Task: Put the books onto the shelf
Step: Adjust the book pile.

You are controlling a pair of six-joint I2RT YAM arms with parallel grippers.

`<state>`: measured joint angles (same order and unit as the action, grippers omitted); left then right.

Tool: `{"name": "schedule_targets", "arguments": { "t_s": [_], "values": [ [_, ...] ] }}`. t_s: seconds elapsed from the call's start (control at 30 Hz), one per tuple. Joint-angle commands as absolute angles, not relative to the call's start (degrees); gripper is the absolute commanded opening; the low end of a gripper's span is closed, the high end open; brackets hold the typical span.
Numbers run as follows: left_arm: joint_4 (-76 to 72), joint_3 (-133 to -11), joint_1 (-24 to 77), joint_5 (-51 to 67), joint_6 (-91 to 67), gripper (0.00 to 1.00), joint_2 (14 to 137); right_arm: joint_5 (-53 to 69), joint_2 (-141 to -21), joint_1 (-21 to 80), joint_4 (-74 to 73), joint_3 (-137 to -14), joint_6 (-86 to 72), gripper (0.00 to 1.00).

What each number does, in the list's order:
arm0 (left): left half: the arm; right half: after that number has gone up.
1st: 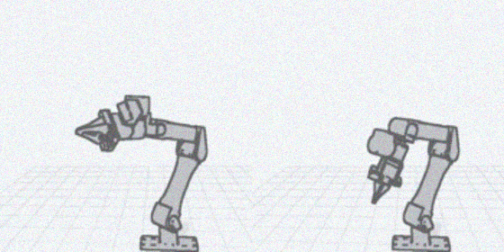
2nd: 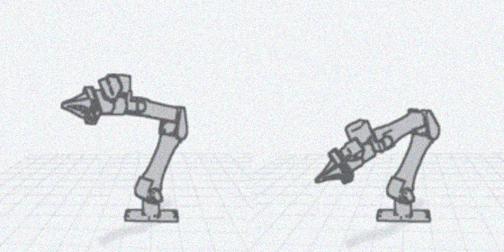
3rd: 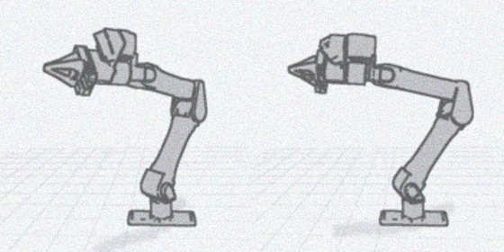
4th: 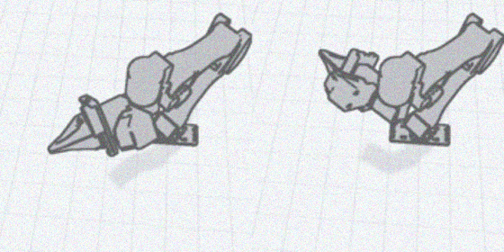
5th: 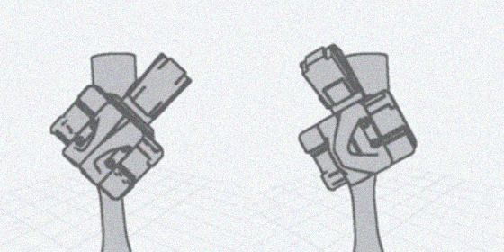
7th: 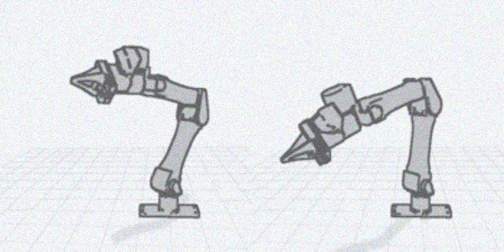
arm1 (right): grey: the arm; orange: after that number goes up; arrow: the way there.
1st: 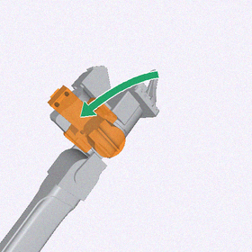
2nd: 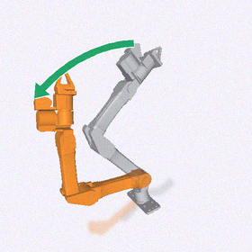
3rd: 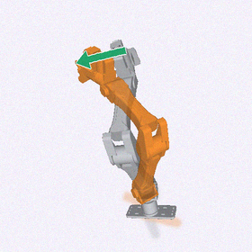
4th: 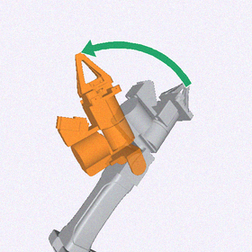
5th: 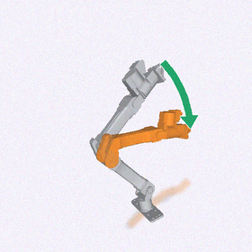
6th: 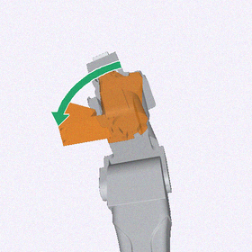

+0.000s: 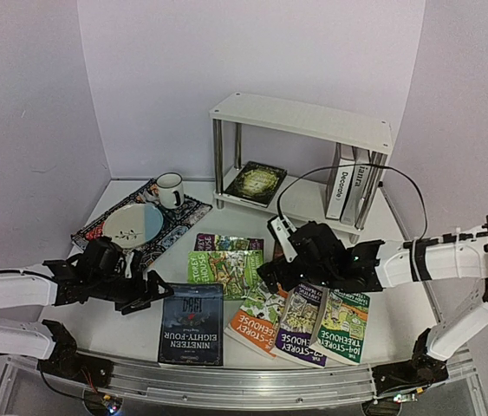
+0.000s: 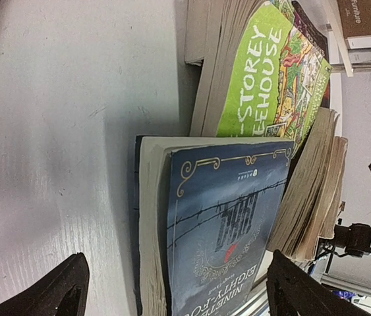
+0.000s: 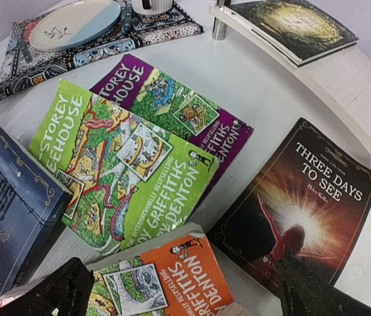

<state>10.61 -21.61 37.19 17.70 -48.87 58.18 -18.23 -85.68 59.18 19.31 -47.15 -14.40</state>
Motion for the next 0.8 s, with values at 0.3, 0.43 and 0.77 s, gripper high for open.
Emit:
{"name": "schedule_targets", "arguments": {
  "t_s": [0.3,0.43,0.77],
  "values": [
    [4.82,-22.55,37.45,18.71,-46.23,0.93,61.50,2.47,-85.16,59.59,3.83,-57.68,-28.10,0.98],
    [3.11,-22.75,37.53,21.23,-46.46,0.90,64.19,4.59,-86.73,60.86,5.57,-57.65,-31.93,0.96],
    [-2.08,-21.19,37.71,23.35,-46.92,0.85,67.64,9.73,-97.36,62.79,15.81,-60.18,-38.01,0.78]
  ]
}}
